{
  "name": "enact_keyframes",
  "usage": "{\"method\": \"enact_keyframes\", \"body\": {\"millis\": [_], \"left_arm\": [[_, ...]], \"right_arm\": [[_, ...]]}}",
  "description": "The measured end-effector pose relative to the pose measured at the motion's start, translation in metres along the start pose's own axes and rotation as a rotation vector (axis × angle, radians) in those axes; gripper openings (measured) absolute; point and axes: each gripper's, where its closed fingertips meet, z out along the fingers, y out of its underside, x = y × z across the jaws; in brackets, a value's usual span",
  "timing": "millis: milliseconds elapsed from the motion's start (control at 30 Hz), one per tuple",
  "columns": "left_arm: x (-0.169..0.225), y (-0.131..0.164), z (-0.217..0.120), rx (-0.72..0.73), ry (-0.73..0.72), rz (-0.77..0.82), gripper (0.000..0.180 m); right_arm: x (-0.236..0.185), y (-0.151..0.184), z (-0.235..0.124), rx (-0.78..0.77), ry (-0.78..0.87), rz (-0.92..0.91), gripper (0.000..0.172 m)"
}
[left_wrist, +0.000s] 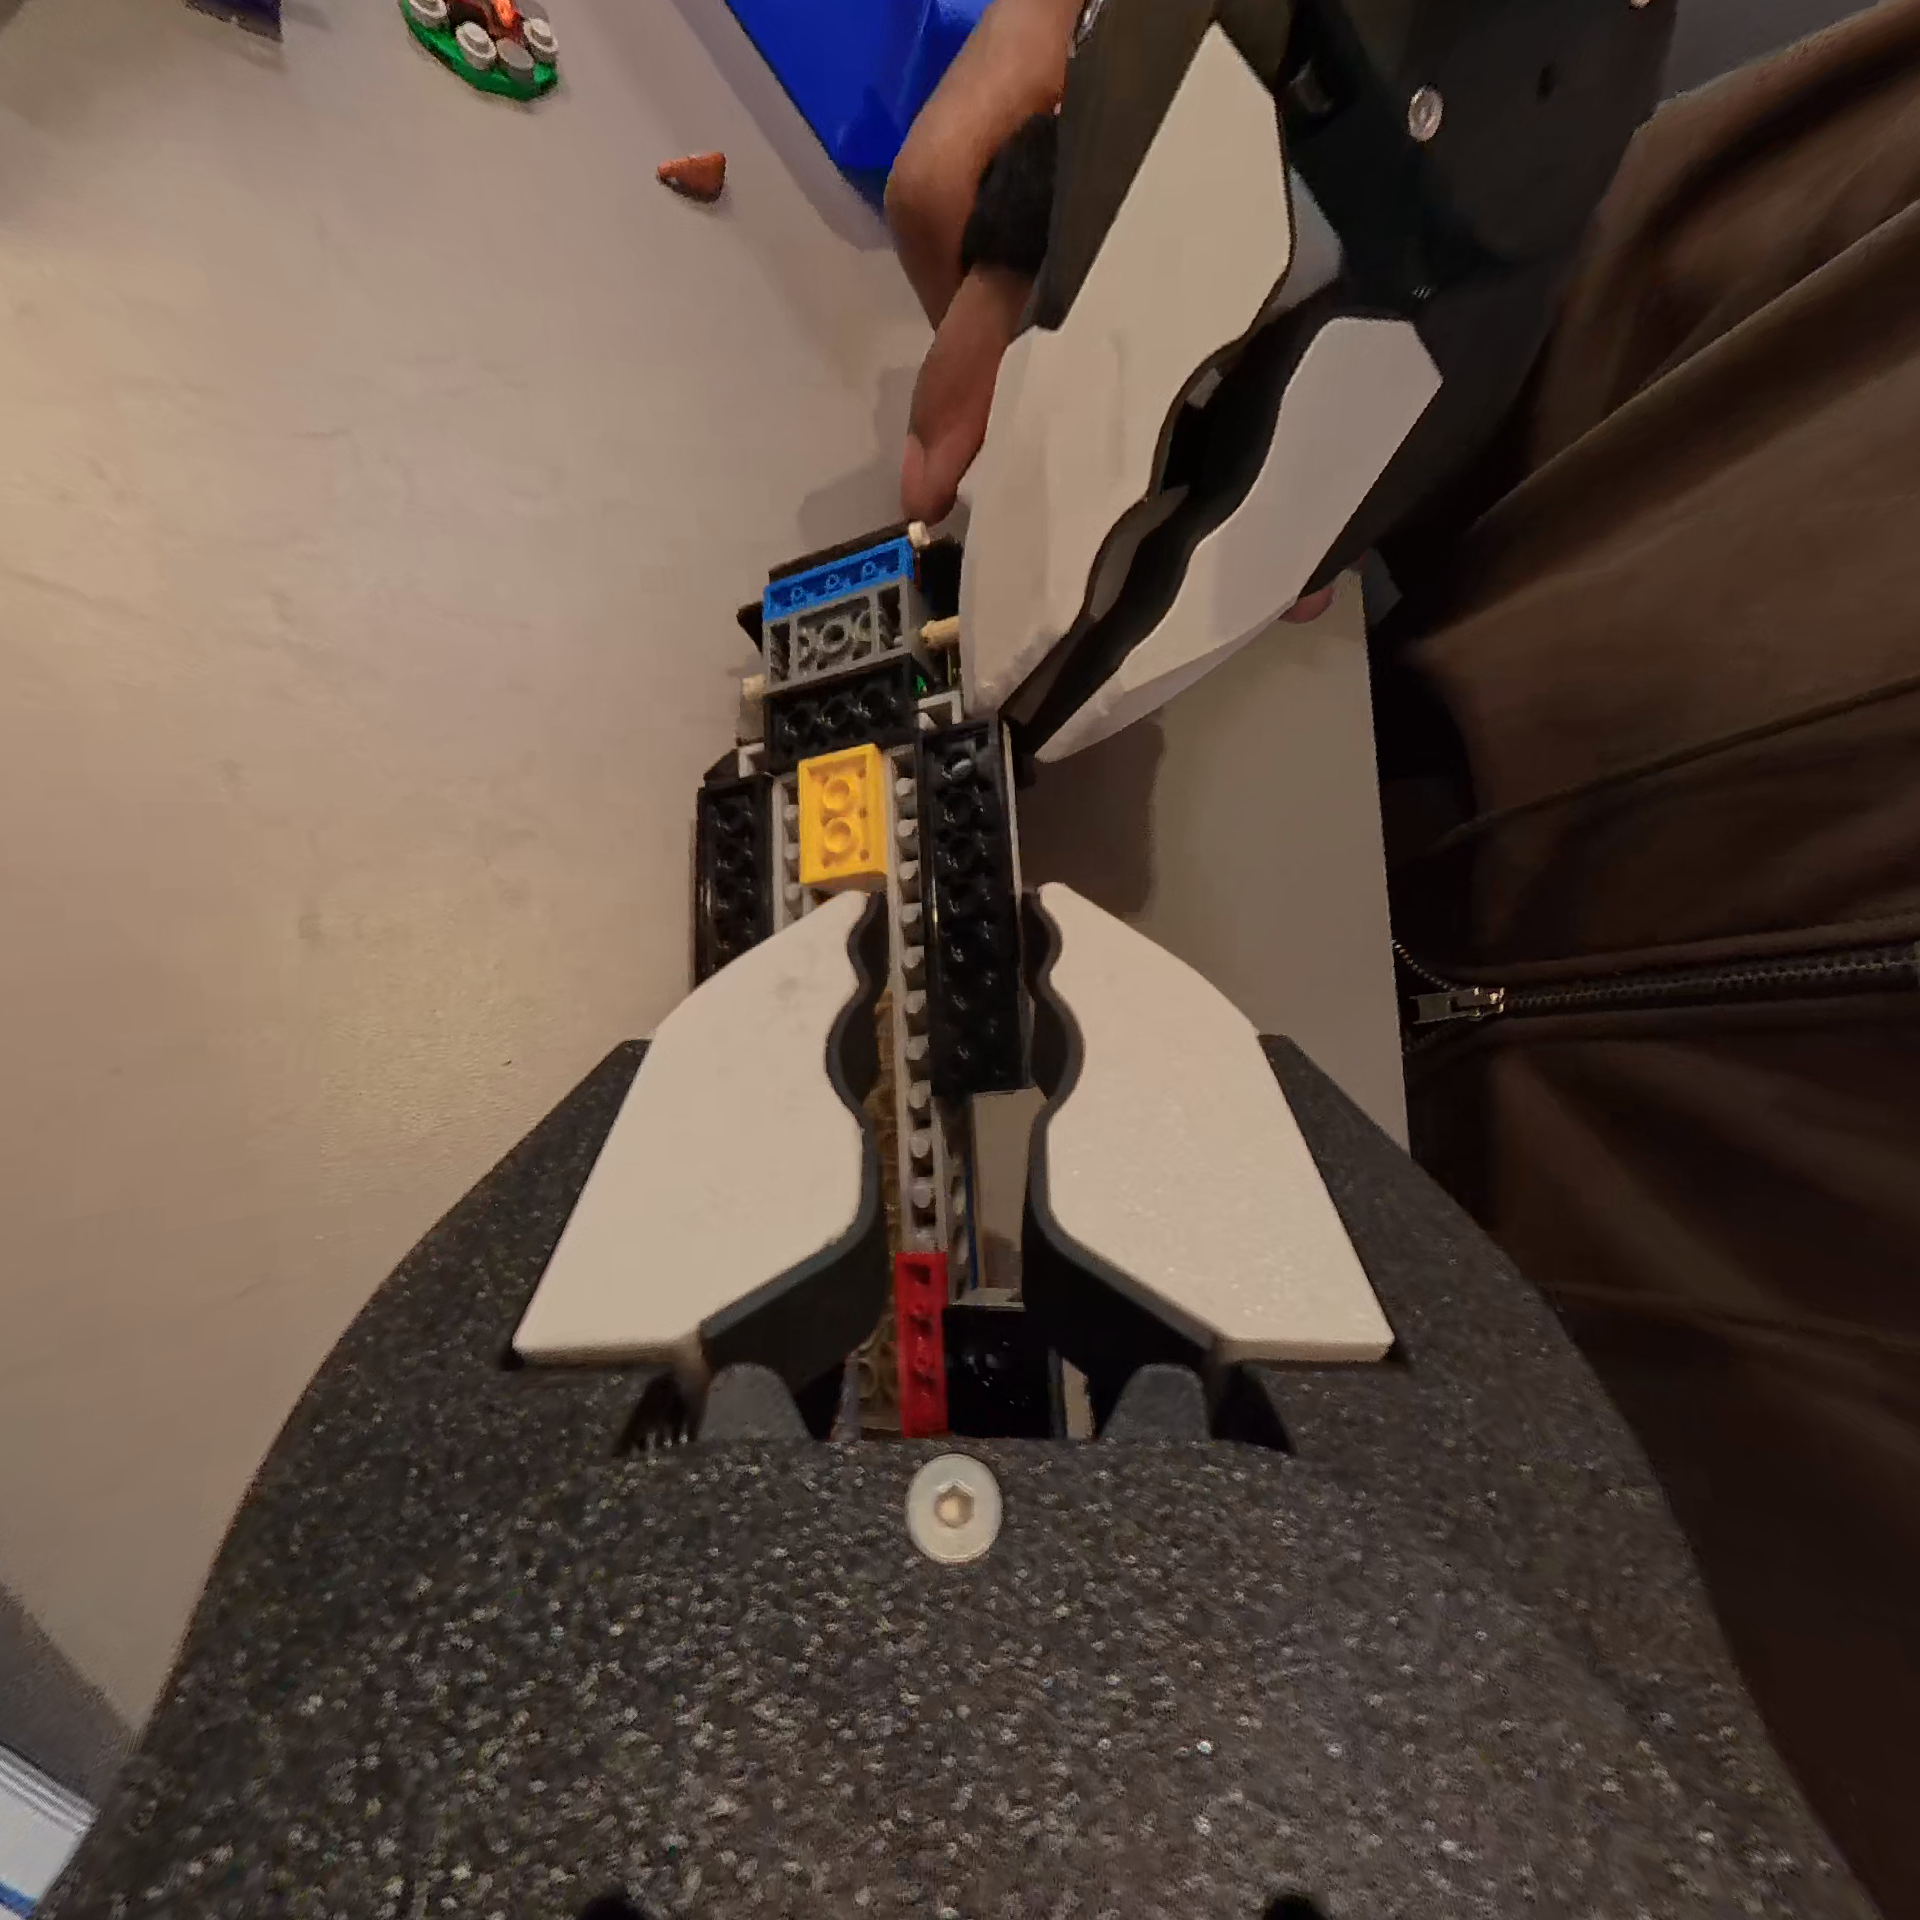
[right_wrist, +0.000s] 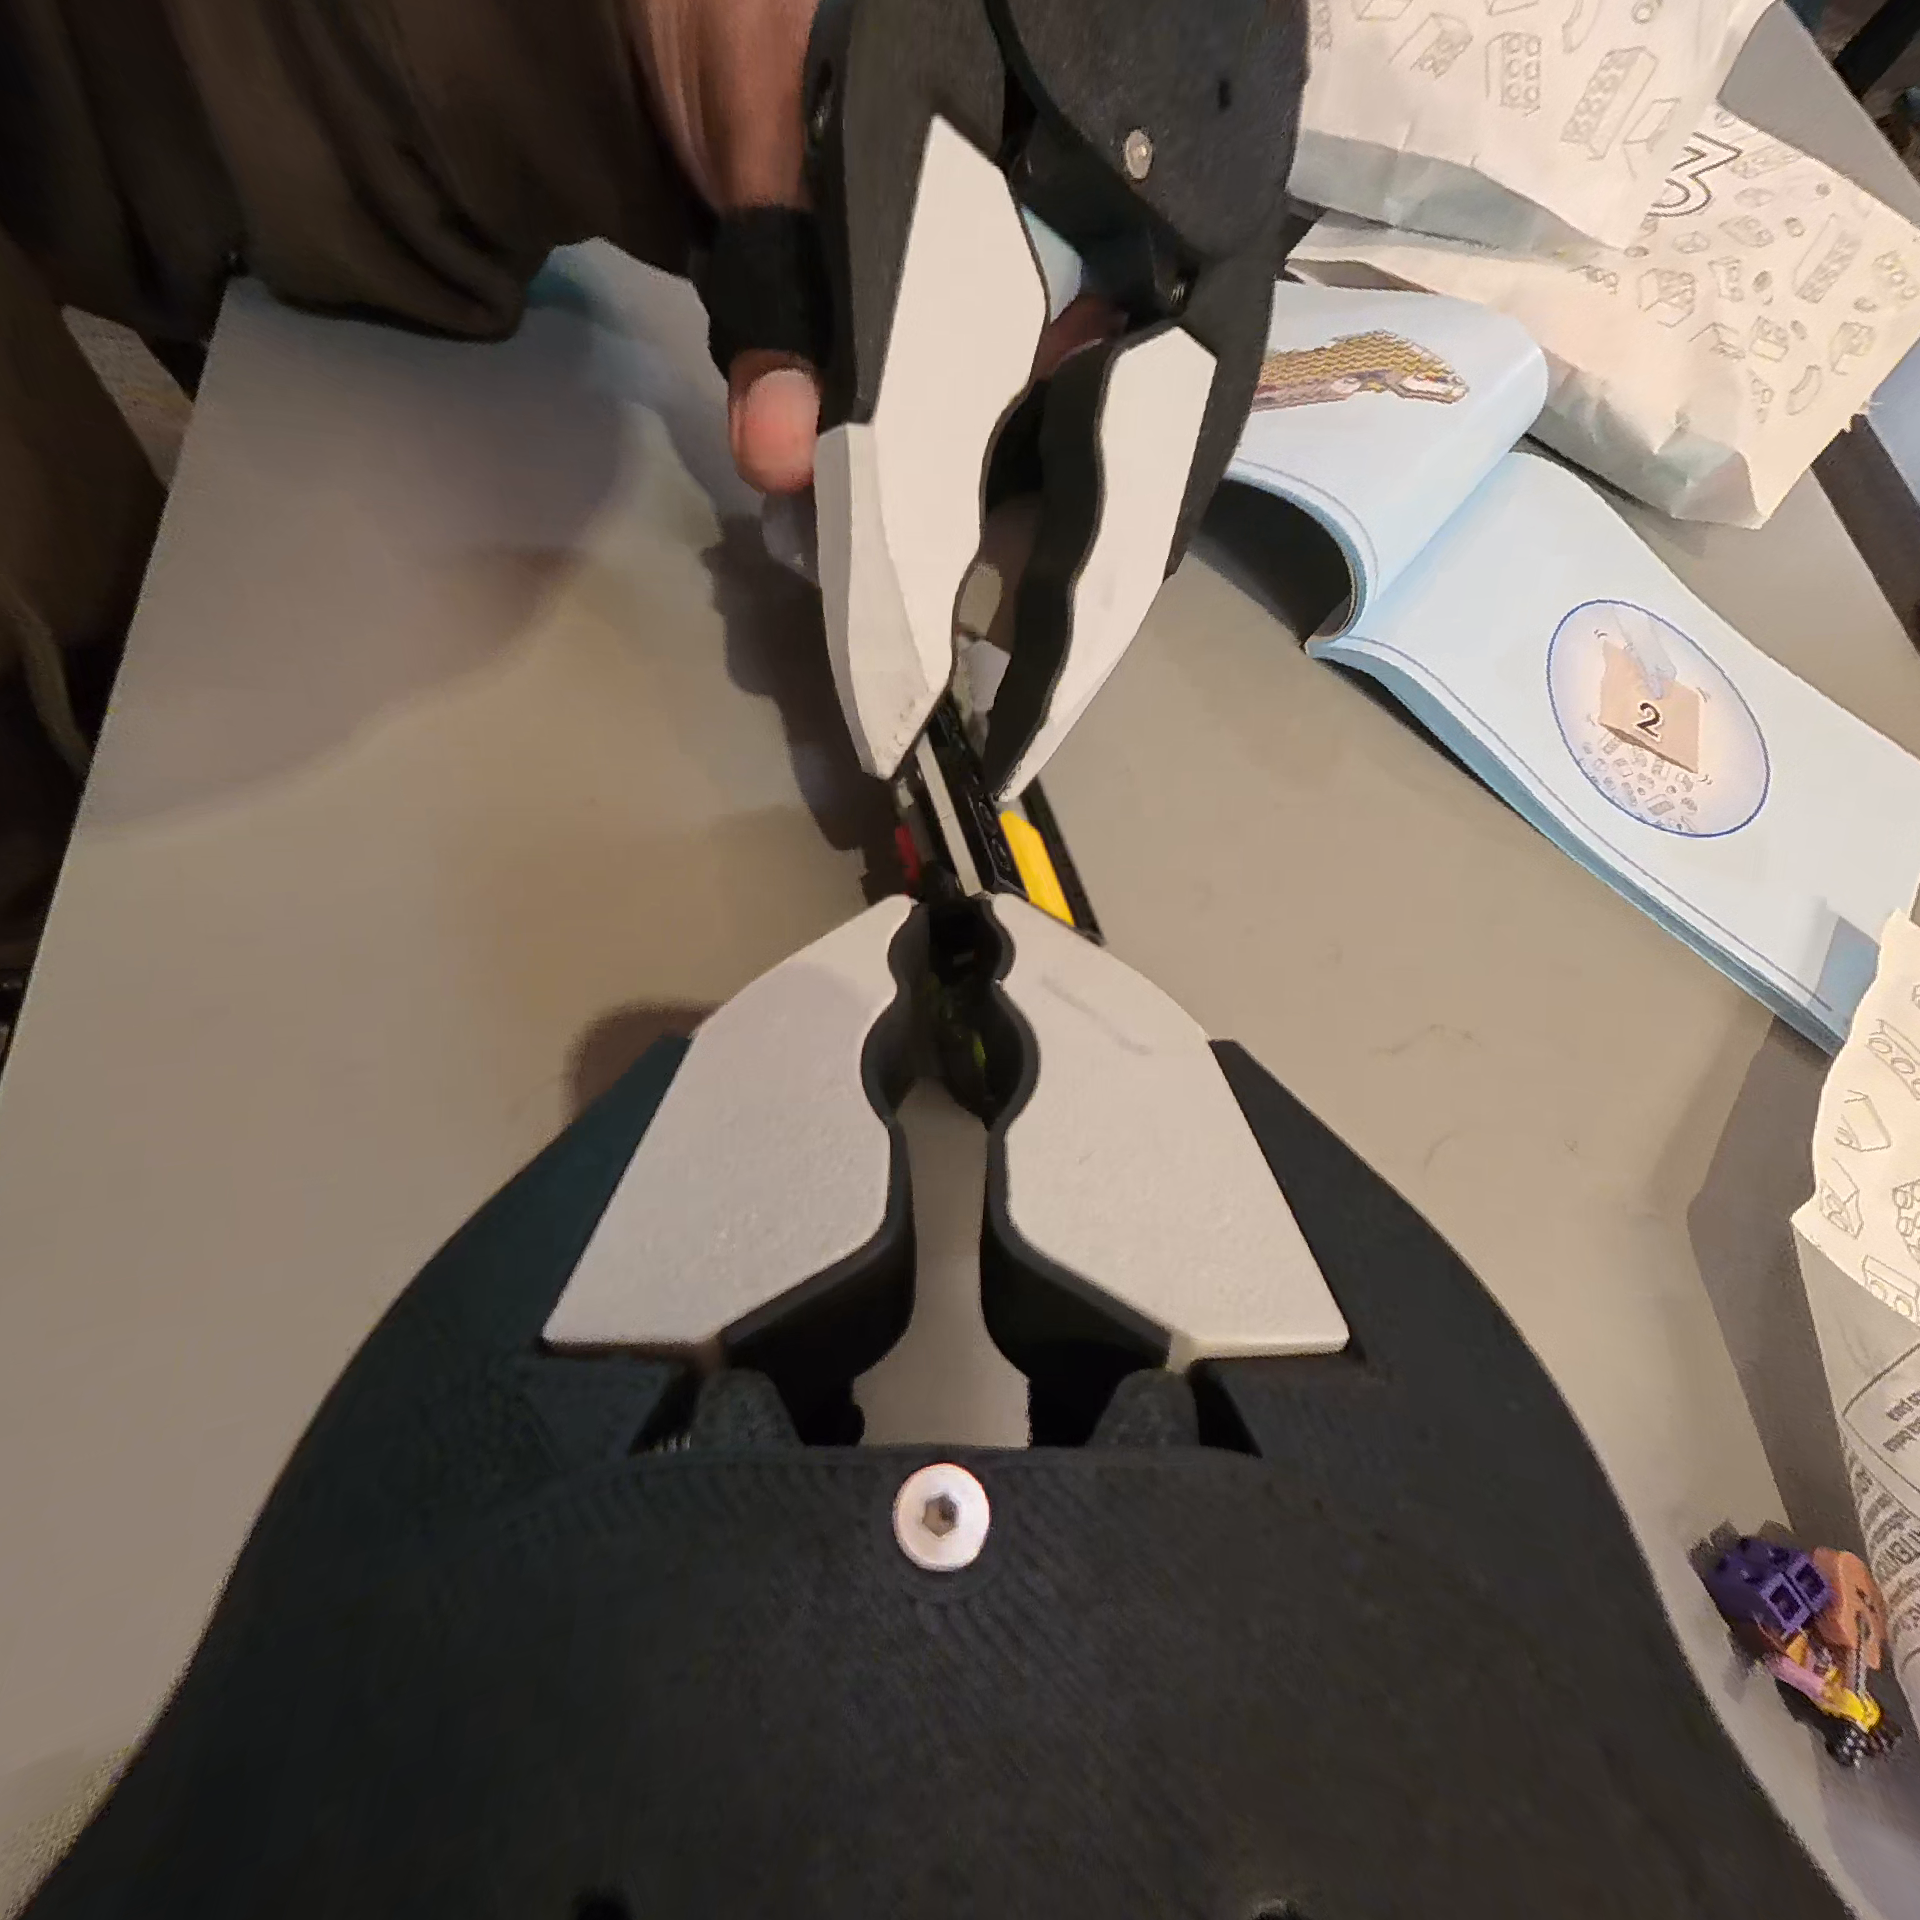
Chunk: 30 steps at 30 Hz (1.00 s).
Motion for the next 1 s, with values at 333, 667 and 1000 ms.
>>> {"method": "enact_keyframes", "body": {"millis": [333,667,1000], "left_arm": [[0.003,0.003,0.004,-0.028,0.001,0.039,0.024],[0.027,-0.026,-0.004,0.141,0.031,0.26,0.023],[0.035,-0.037,-0.001,0.226,-0.028,0.447,0.013]], "right_arm": [[-0.006,0.006,-0.008,0.006,-0.038,-0.033,0.007],[-0.006,-0.016,-0.022,0.15,-0.056,0.0,0.007],[-0.002,-0.031,-0.021,0.246,-0.03,0.052,0.008]]}}
